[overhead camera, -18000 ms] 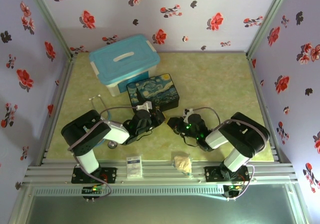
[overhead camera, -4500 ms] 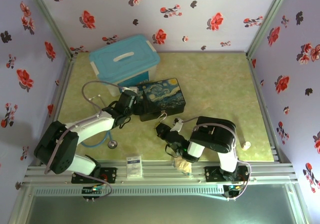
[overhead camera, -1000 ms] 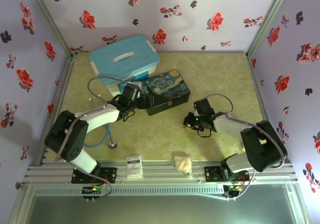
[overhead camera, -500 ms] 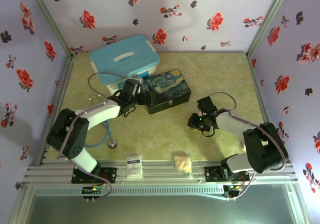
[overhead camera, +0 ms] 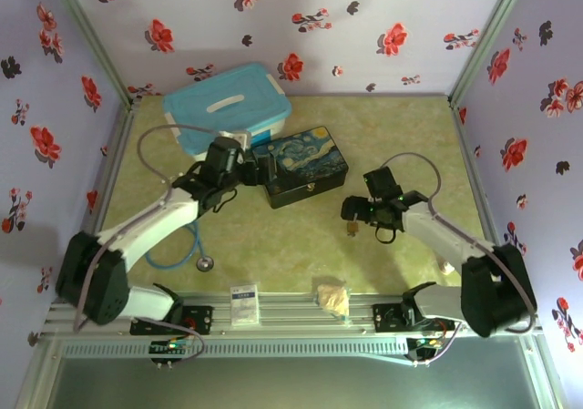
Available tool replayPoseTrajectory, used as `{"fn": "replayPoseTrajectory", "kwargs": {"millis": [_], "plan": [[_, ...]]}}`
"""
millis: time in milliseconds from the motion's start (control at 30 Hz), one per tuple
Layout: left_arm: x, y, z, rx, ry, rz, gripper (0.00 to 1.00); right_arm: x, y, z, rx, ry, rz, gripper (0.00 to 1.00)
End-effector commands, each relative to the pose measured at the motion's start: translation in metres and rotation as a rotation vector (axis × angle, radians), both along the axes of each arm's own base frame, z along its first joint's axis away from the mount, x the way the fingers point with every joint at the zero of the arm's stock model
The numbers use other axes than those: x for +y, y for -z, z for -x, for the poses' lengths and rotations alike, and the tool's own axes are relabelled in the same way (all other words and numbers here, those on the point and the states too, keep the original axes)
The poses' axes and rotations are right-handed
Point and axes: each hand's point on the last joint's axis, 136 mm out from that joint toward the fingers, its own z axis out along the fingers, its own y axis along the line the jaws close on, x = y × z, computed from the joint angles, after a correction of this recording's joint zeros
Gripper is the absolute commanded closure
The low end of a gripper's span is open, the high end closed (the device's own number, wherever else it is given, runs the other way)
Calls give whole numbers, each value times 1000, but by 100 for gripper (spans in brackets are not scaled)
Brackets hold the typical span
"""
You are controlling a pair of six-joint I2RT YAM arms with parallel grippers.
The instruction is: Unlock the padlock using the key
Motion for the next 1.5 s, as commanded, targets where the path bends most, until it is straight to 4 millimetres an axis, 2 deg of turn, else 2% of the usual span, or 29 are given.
{"fn": "replayPoseTrajectory", "kwargs": {"millis": [0,33,100,167,300,400,467,567,667,767,900,1000,1067,1200,1300,1367,1433,1467], "plan": [[34,-30,22,-110,-41,-36,0,-33,-47,-24,-203,47,163,1],[47,-33,28,-140,-72,-60,0,-39,-56,-29,-253,59,194,1],[87,-31,39,-190,-181,-146,0,-61,-73,-39,-343,122,271,1],[119,-27,49,-234,-246,-232,0,-80,-83,-46,-402,184,323,1],[176,-13,66,-283,-397,-358,0,-105,-85,-60,-485,241,370,1],[206,-8,68,-353,-510,-466,0,-134,-81,-62,-534,320,473,1],[213,-5,60,-421,-527,-519,0,-148,-76,-62,-574,343,522,1],[232,22,46,-364,-559,-567,0,-155,-58,-64,-657,306,519,1],[246,46,33,-346,-587,-490,0,-159,-50,-63,-756,334,483,0],[264,68,22,-325,-644,-381,1,-160,-48,-71,-751,329,456,0],[269,74,10,-380,-647,-283,0,-155,-46,-87,-764,295,431,1],[274,76,-2,-362,-646,-275,1,-160,-45,-94,-783,331,393,0],[280,86,-12,-353,-651,-245,1,-162,-43,-103,-771,337,330,1],[264,97,-22,-354,-547,-252,1,-167,-31,-109,-806,369,261,0],[259,108,-28,-339,-508,-250,1,-153,-19,-118,-774,283,233,1],[255,106,-40,-311,-478,-263,0,-147,-15,-127,-793,246,227,0],[247,109,-45,-281,-444,-298,0,-142,-10,-126,-718,215,230,0],[246,109,-46,-291,-446,-308,0,-142,-10,-127,-736,213,240,1]]}}
